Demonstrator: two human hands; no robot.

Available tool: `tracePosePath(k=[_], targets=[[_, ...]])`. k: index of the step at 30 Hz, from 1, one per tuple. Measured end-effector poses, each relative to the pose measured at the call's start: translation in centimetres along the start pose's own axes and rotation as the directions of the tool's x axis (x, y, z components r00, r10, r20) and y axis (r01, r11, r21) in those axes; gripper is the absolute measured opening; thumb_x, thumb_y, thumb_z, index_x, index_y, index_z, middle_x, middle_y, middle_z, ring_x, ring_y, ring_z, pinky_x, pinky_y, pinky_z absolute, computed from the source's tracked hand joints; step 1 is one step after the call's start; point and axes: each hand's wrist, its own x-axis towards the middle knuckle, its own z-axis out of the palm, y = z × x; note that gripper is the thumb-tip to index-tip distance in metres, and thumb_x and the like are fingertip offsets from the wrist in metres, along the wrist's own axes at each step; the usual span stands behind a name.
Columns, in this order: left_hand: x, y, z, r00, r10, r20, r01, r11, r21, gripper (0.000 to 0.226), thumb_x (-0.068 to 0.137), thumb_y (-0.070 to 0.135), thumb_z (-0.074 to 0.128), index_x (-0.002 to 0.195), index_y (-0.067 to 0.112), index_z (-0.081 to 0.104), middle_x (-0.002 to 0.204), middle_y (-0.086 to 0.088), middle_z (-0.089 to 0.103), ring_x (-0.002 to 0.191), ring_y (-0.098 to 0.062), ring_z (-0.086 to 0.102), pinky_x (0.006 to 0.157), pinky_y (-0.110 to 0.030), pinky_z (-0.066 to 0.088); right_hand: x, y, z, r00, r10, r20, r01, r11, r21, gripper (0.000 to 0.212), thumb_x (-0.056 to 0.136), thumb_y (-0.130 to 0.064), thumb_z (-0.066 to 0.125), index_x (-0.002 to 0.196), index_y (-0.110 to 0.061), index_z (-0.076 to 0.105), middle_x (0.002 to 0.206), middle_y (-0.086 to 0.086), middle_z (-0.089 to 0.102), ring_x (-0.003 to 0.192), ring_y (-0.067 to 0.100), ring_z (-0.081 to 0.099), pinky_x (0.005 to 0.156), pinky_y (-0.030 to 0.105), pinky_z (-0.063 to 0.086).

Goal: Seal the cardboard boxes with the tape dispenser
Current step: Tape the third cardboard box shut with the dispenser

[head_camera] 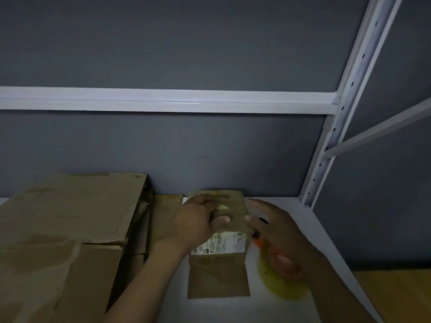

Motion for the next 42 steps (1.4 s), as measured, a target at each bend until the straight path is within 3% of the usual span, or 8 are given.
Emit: tracePosePath(k=[7,12,17,24,31,35,38,42], targets=[[-0.5,1.7,1.1,1.0,-0.009,0.03,0.012,0.996,-0.089,0.125,0.052,0.095,-0.01,0.15,0.028,0.032,0.159,0.006,0.019,0.145,-0.013,0.014,0.113,-0.023,0.009,-4.1,5.9,-4.3,0.902,0.423,0.086,-0.366,0.856,-0.366,0.04,0.094,-0.038,0.057,0.13,-0.021,0.054,0.131,0.0,0.056,0.116,0.017,0.053,0.098,0.028,0.041],[-0.4,1.5,1.5,0.998,-0.043,0.052,0.049,0.993,-0.107,0.128,0.049,0.1,-0.007,0.15,0.031,0.031,0.16,0.009,0.016,0.146,-0.014,0.014,0.116,-0.028,0.013,-5.4,7.5,-3.0,0.943,0.329,-0.051,-0.317,0.84,-0.44,0.016,0.09,-0.023,0.056,0.101,-0.012,0.063,0.097,0.004,0.067,0.087,0.018,0.062,0.08,0.033,0.051],[-0.6,0.9,1.2,0.993,-0.029,0.118,0.046,0.989,-0.138,0.131,0.044,0.103,0.002,0.151,0.033,0.027,0.16,0.014,0.012,0.148,-0.007,0.003,0.117,-0.028,0.011,-6.2,6.0,-4.0,0.946,0.24,-0.22,-0.302,0.897,-0.322,0.016,0.082,-0.024,0.069,0.094,-0.018,0.061,0.074,-0.009,0.059,0.064,0.003,0.054,0.05,0.01,0.035],[-0.1,0.6,1.6,0.997,-0.009,0.077,0.025,0.978,-0.206,0.129,0.046,0.104,0.004,0.149,0.032,0.033,0.16,0.013,0.017,0.147,-0.006,0.005,0.115,-0.023,0.007,-4.0,-1.0,-7.3,0.767,0.048,-0.639,-0.163,0.979,-0.122,0.023,0.081,-0.028,0.074,0.09,-0.016,0.056,0.068,-0.008,0.051,0.06,0.0,0.047,0.048,0.011,0.033],[-0.5,-0.1,2.2,0.997,0.002,0.074,0.021,0.952,-0.306,0.123,0.054,0.102,0.021,0.154,0.03,0.018,0.162,0.008,0.014,0.148,-0.009,0.006,0.119,-0.028,0.011,0.5,-3.1,-4.9,0.747,-0.459,-0.481,0.083,0.782,-0.617,0.035,0.073,-0.029,0.078,0.094,-0.006,0.061,0.076,0.011,0.06,0.057,0.029,0.061,0.047,0.025,0.04],[-0.4,0.3,0.0,1.0,0.003,0.026,0.007,0.921,-0.389,0.113,0.065,0.094,0.026,0.154,0.025,0.017,0.156,0.009,0.029,0.144,-0.006,0.023,0.115,-0.015,-0.009,0.9,-3.2,-5.4,0.739,-0.488,-0.465,0.077,0.746,-0.662,0.04,0.06,-0.027,0.087,0.088,-0.011,0.063,0.074,0.006,0.062,0.055,0.028,0.062,0.045,0.025,0.04],[0.0,2.3,-3.0,0.97,-0.204,-0.134,0.032,0.648,-0.761,0.065,0.083,0.069,0.037,0.127,0.026,0.057,0.126,0.004,0.063,0.119,-0.009,0.056,0.107,-0.03,0.038,1.0,-4.2,-5.9,0.806,-0.398,-0.438,0.096,0.818,-0.567,0.041,0.066,-0.027,0.084,0.097,-0.014,0.061,0.087,0.002,0.063,0.072,0.027,0.064,0.058,0.026,0.042],[2.0,3.4,-6.2,0.925,-0.34,0.168,0.166,-0.035,-0.986,0.044,0.092,0.05,0.048,0.098,0.012,0.069,0.088,-0.007,0.075,0.088,-0.021,0.07,0.076,-0.032,0.055,2.1,-4.8,-6.0,0.919,-0.255,-0.3,0.153,0.933,-0.325,0.041,0.074,-0.028,0.079,0.095,-0.029,0.044,0.095,-0.008,0.052,0.076,0.011,0.053,0.057,0.01,0.036]])
